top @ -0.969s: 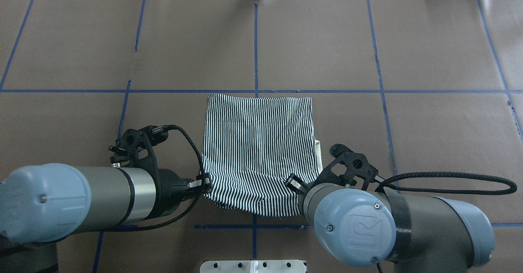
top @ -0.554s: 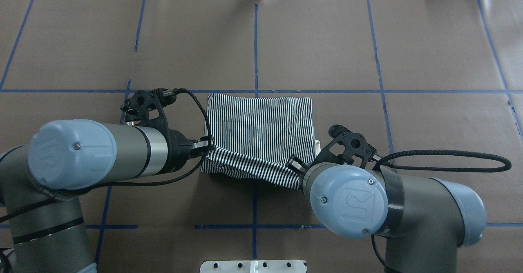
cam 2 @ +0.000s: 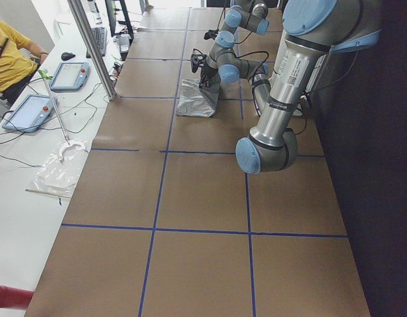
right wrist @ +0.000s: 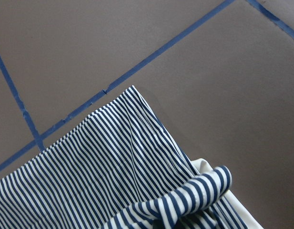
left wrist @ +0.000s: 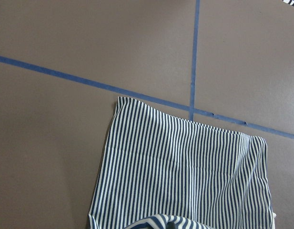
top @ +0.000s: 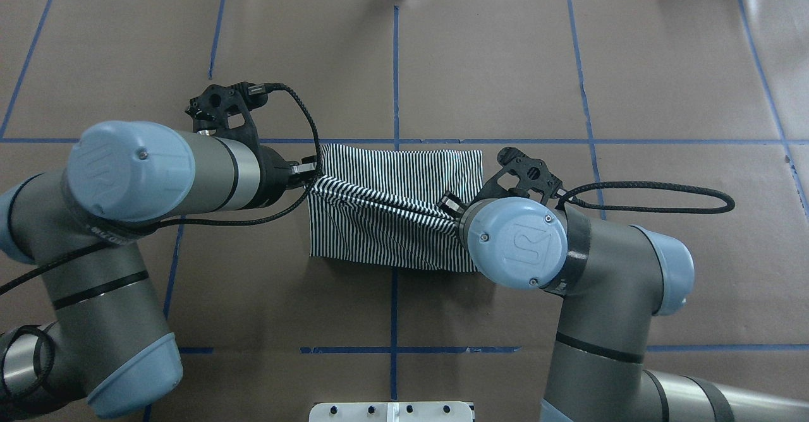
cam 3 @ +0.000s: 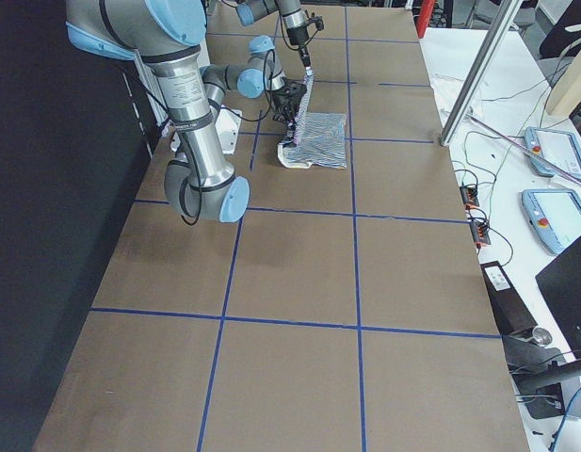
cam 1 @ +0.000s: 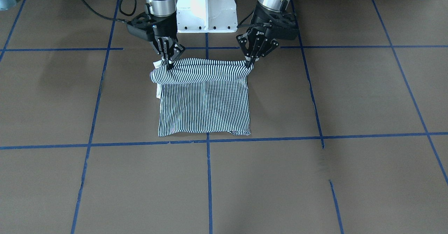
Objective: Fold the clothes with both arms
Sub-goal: 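Lift the near edge with both grippers and fold it away from the robot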
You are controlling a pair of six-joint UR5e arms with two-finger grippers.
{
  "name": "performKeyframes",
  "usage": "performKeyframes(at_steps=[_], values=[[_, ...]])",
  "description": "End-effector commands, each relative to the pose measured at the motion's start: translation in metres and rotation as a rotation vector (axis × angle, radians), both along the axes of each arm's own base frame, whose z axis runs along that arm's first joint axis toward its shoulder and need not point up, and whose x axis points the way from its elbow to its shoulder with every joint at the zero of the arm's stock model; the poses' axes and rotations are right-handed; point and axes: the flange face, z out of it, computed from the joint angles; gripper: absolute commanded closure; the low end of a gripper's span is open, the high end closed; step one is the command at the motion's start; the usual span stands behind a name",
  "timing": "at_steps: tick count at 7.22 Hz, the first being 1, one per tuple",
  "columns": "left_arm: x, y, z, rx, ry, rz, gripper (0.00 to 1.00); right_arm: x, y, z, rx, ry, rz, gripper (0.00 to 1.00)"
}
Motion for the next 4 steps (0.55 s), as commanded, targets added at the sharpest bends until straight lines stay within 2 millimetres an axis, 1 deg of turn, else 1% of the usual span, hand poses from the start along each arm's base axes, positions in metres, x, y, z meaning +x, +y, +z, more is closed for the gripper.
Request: performKeyframes(at_steps=[1,2,3,4], values=[[0.025,-0.035,0.018,0.001,-0.019,-0.026,1.00,-0.037,-0.041,-0.008,0.003,0.028,0.022,1.00],[0.041,-0.048,0.034,0.010,-0.024,-0.025,1.00,-0.041,-0.045,-0.005,0.002,0.033,0.024,1.00],[0.053,-0.060,0.046,0.010,-0.035,-0.028,1.00,-0.046,-0.052,0.004,-0.005,0.052,0.029,1.00],[0.063,-0.066,0.058,0.000,-0.055,-0.028,1.00,-0.048,-0.058,0.010,-0.012,0.066,0.034,1.00]])
